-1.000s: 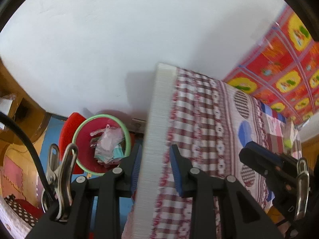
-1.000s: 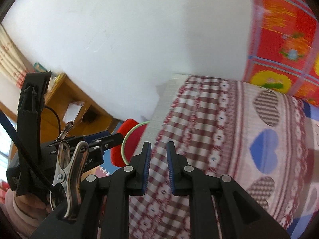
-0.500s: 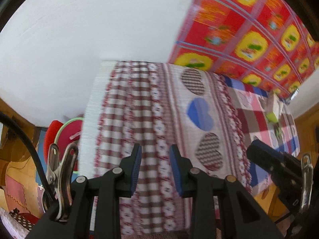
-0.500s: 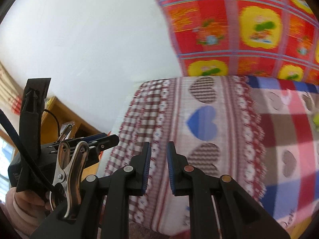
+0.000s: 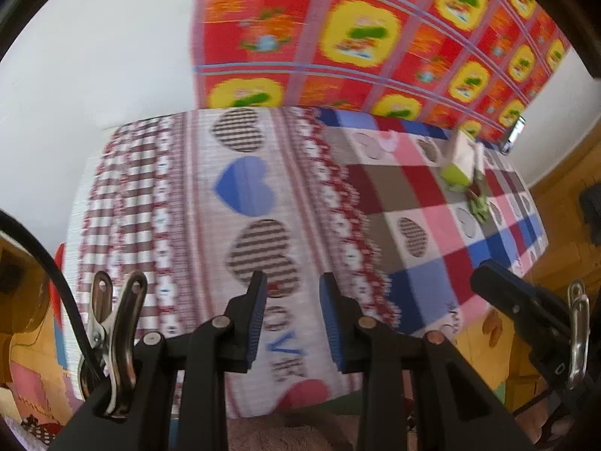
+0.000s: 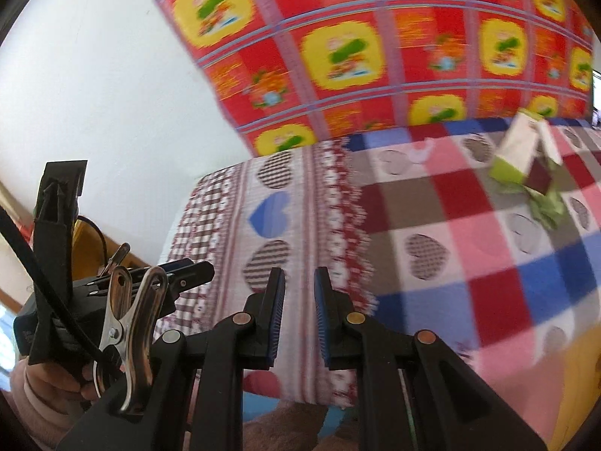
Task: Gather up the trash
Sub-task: 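Reach the left tool to the white selfie-stick box while the right tool reaches the white foam pad, then close the left tool on the selfie-stick box while the right tool grasps the foam pad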
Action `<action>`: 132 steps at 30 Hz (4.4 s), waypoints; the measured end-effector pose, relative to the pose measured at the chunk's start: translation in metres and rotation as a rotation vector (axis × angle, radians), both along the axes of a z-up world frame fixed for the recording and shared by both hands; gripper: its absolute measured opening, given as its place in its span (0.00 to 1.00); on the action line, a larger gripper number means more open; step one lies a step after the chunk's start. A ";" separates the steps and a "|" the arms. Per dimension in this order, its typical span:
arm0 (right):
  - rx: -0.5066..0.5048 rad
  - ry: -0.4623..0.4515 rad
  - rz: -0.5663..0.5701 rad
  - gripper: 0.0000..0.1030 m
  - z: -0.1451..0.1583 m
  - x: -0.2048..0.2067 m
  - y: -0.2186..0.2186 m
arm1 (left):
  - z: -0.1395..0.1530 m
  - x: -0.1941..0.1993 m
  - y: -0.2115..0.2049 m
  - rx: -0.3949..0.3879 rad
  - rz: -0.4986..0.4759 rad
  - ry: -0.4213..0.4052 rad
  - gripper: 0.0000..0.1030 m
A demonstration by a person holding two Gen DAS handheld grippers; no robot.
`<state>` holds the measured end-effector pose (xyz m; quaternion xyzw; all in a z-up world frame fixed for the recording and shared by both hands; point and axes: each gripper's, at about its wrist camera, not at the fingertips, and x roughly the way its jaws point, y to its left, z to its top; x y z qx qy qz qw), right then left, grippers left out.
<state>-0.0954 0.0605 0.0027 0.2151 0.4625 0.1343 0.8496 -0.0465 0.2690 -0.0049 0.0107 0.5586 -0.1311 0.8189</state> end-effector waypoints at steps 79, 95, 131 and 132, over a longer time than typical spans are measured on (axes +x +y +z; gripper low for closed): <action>-0.033 0.093 0.081 0.50 -0.149 0.144 -0.358 | -0.102 0.181 -0.433 0.162 -0.488 0.116 0.50; -0.041 0.106 0.181 0.50 -0.174 0.171 -0.356 | -0.126 0.194 -0.433 0.210 -0.419 0.179 0.62; -0.036 0.135 0.228 0.50 -0.193 0.206 -0.337 | -0.086 0.164 -0.387 0.078 -0.186 0.094 0.52; -0.033 0.137 0.225 0.50 -0.193 0.206 -0.337 | -0.089 0.163 -0.388 0.085 -0.189 0.097 0.52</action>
